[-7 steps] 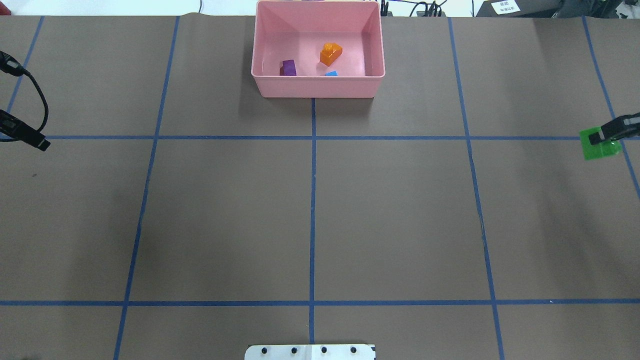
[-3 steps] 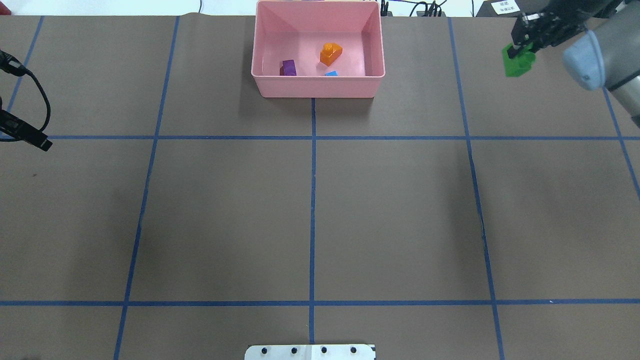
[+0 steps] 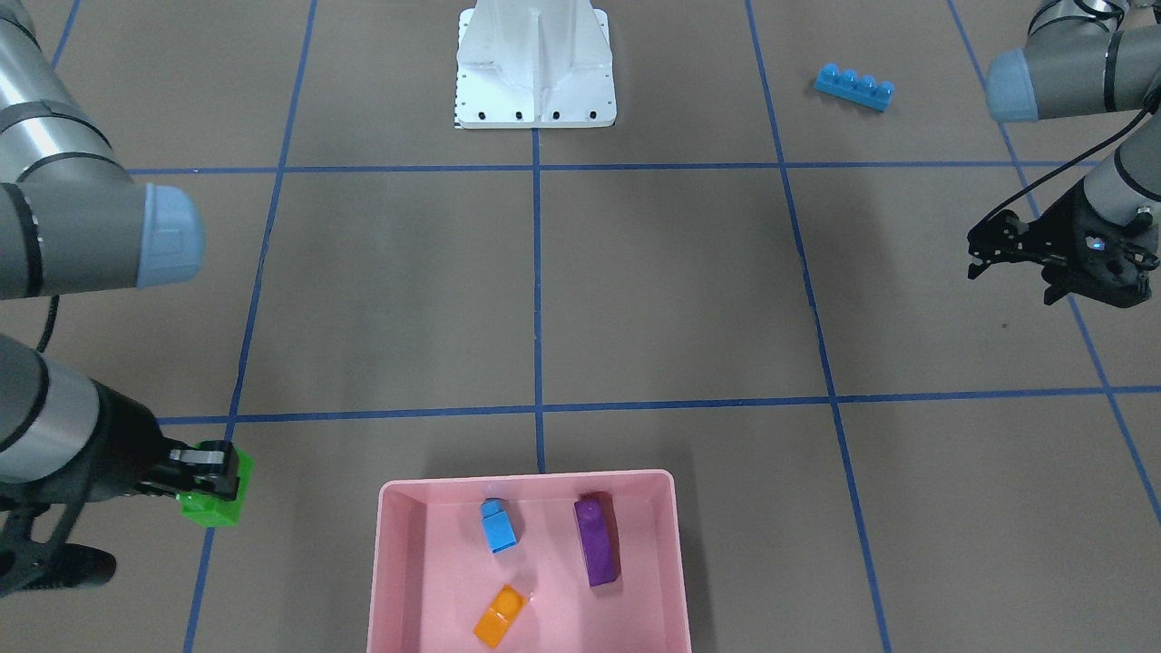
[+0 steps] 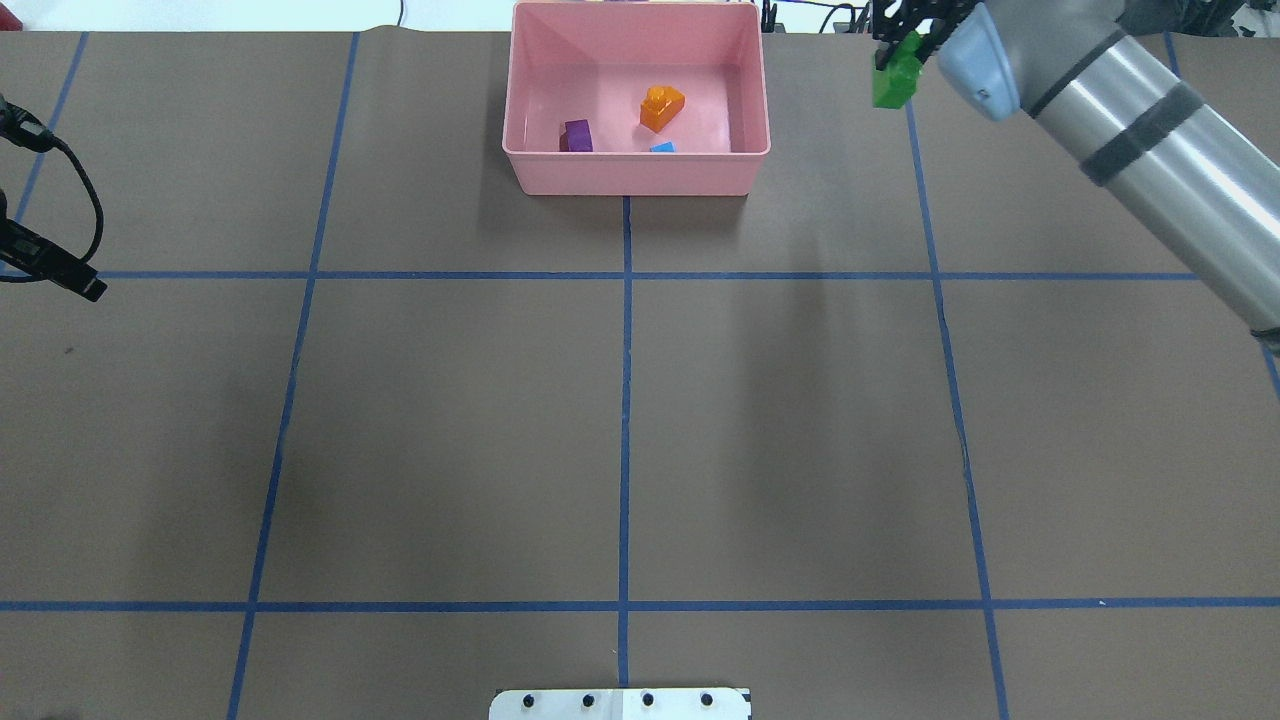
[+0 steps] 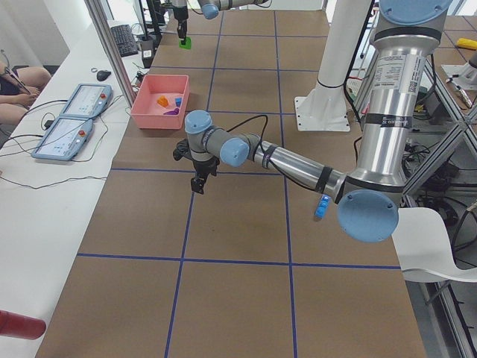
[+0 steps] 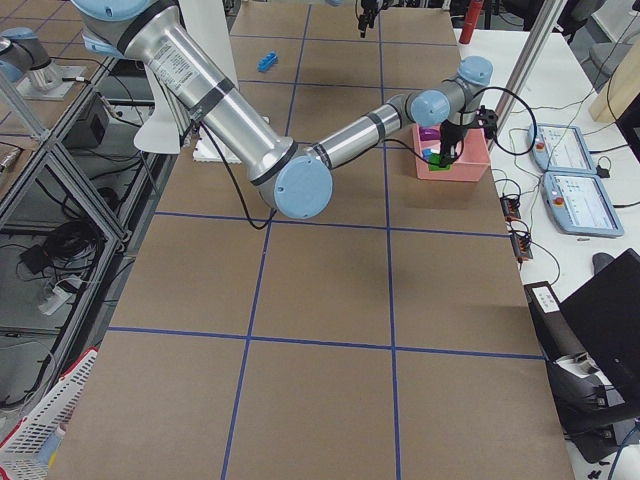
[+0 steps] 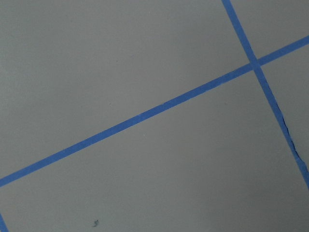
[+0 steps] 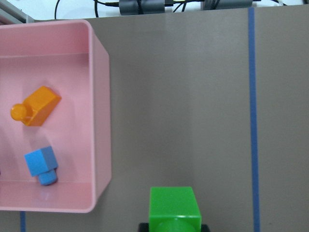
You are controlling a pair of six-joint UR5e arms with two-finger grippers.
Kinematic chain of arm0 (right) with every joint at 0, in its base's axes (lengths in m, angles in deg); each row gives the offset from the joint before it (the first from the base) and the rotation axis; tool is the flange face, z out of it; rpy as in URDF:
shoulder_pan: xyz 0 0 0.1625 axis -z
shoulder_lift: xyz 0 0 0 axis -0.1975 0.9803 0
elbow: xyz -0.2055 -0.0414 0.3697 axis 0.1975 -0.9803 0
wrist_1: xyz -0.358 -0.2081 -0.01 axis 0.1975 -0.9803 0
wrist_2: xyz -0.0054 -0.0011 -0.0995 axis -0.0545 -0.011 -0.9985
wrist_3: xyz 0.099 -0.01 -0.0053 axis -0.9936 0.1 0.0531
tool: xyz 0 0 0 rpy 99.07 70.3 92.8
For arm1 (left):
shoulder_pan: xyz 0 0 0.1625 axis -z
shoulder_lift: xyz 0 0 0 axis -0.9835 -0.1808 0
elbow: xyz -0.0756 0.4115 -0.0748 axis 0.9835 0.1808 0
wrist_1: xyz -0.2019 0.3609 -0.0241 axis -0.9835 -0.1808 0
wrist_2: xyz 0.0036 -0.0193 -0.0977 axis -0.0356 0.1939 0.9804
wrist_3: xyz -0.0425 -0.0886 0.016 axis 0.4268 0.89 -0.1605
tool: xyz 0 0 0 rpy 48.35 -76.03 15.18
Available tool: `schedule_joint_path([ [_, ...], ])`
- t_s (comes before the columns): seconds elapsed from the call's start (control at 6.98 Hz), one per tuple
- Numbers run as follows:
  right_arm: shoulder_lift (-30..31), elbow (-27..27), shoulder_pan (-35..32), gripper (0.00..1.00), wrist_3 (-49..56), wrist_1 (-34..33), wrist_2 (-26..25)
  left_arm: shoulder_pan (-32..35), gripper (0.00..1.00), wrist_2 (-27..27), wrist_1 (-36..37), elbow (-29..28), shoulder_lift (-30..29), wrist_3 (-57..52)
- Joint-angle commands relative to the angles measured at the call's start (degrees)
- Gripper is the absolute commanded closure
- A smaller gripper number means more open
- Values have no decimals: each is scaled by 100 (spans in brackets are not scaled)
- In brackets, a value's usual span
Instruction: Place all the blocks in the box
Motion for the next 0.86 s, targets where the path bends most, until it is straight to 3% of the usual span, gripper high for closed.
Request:
schedule_joint_path([
  [0.0, -885, -1152, 475, 100, -548, 663, -595, 0, 0, 0, 0, -5, -14, 8],
  [0.14, -1036, -1723, 686, 100, -976, 1504, -850, 0, 0, 0, 0, 13, -14, 8],
  [0.29, -1159, -2059, 844, 100, -1258, 1869, -1140, 0, 0, 0, 0, 13, -14, 8],
  [0.57, -1275, -2221, 942, 100, -1270, 1890, -1247, 0, 0, 0, 0, 13, -5, 8],
  [0.72, -1257, -2230, 969, 87, -1261, 1890, -1265, 0, 0, 0, 0, -5, -5, 8],
])
